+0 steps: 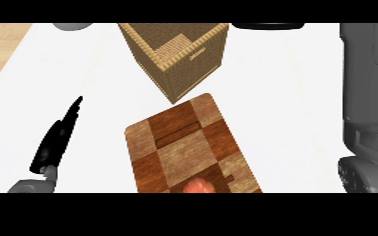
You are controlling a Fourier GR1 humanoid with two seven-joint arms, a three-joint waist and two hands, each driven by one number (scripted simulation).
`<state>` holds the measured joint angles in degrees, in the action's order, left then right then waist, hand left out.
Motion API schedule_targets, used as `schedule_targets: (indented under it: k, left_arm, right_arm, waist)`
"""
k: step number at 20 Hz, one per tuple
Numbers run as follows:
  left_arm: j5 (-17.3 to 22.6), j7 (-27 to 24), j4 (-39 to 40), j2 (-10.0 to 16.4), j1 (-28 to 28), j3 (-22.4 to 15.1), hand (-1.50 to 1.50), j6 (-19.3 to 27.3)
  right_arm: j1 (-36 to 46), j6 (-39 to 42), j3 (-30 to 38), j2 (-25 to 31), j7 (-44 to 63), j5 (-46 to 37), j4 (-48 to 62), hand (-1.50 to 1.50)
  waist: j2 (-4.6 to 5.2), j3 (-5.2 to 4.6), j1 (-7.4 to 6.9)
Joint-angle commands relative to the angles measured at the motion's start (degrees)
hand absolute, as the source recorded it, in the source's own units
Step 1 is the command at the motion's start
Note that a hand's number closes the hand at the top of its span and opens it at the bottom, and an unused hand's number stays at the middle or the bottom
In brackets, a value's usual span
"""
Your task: Pick the sweet potato from the placemat and place it in the basket
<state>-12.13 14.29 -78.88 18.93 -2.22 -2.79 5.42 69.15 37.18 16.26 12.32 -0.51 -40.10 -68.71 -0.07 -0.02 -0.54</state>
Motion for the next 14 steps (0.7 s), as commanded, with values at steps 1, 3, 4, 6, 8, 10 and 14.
schedule_targets:
  k: [1, 3, 4, 6, 8, 10, 14]
  left_arm:
    - [-0.5, -0.1, 0.7, -1.8, -0.6, -0.4, 0.0, 0.4]
    - [-0.1, -1.3, 3.0, -0.3, -1.7, 1.5, 0.0, -1.1]
    - [-1.0, 0.6, 3.5, -1.4, -3.3, 0.6, 0.0, -0.3]
    - [-1.8, -1.3, 2.1, -1.1, -1.4, 0.4, 0.0, 0.0]
    - [-0.9, -0.4, 1.6, -1.6, -1.0, 1.4, 0.0, -0.3]
    - [0.5, -0.1, -1.7, 1.0, 0.0, 2.4, 0.0, -3.3]
    - [-1.1, 1.0, -3.4, -1.3, 1.3, 0.7, 0.0, -1.8]
  right_arm:
    - [3.7, -4.6, -2.7, -3.5, 1.3, -1.7, 7.2, 1.5]
    - [1.7, -3.1, -4.6, -4.4, 2.2, -0.7, 3.1, 1.5]
    - [3.4, -1.4, -5.0, -6.3, 6.7, -0.5, 1.8, 1.5]
    - [0.5, -9.2, -8.0, -8.4, 3.9, -4.6, 5.0, 1.5]
    - [-0.1, -8.8, -8.9, -8.1, 4.5, -4.8, 5.0, 1.5]
    - [1.3, -11.8, -9.4, -7.3, 2.8, -6.6, 9.9, 1.5]
    - [2.3, -19.2, -11.4, -8.3, 1.7, -11.1, 16.7, 1.5]
  waist:
    - [0.29, -0.03, -0.55]
    - [0.12, -0.02, 0.08]
    - [0.04, -0.02, 0.32]
    - [0.2, -0.02, -0.19]
    - [0.13, -0.01, -0.01]
    - [0.24, -0.01, -0.47]
    - [0.41, -0.01, -0.98]
